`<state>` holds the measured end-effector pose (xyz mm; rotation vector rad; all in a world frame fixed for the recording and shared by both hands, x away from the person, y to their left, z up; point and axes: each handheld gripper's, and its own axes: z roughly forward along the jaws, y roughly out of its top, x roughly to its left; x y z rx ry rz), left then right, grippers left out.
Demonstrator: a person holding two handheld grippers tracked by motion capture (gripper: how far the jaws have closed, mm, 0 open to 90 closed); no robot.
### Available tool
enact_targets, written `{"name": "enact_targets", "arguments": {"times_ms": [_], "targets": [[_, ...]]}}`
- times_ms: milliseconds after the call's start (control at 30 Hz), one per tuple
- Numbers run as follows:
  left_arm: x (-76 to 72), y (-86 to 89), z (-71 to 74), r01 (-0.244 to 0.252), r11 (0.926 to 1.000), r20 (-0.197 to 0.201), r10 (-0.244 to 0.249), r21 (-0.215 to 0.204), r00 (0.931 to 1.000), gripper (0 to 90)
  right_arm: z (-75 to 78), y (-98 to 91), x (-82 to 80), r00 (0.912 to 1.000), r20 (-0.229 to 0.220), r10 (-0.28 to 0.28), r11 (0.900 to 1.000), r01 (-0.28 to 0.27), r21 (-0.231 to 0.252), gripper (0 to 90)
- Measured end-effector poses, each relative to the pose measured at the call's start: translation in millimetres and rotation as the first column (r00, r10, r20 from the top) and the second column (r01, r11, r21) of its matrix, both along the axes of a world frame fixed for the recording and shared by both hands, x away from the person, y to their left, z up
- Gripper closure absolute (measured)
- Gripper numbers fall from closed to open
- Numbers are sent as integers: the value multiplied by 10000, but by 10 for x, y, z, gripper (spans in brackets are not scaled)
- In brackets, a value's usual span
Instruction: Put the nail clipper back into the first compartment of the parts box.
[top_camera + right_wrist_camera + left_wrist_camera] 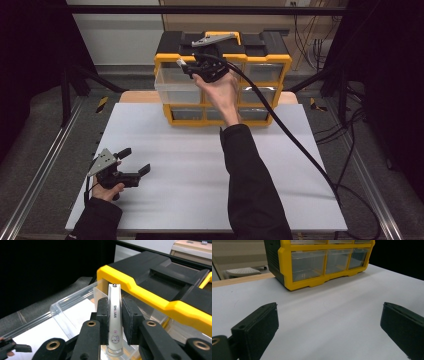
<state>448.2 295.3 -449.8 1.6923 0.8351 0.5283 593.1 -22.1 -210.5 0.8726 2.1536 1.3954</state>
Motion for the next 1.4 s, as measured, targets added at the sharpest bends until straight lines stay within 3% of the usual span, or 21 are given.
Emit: {"name": "enact_targets", "arguments": {"times_ms": [933,1400], "targets": [[0,-6,-1,3,10000,1,-3,1,10000,17,-244,108,67,9985,-550,-6,9977,-32,-683,770],[1,-8,-2,11,10000,10,-11,40,10000,17,-251,99,62,9979,-643,-68,9967,15,-815,767]]}}
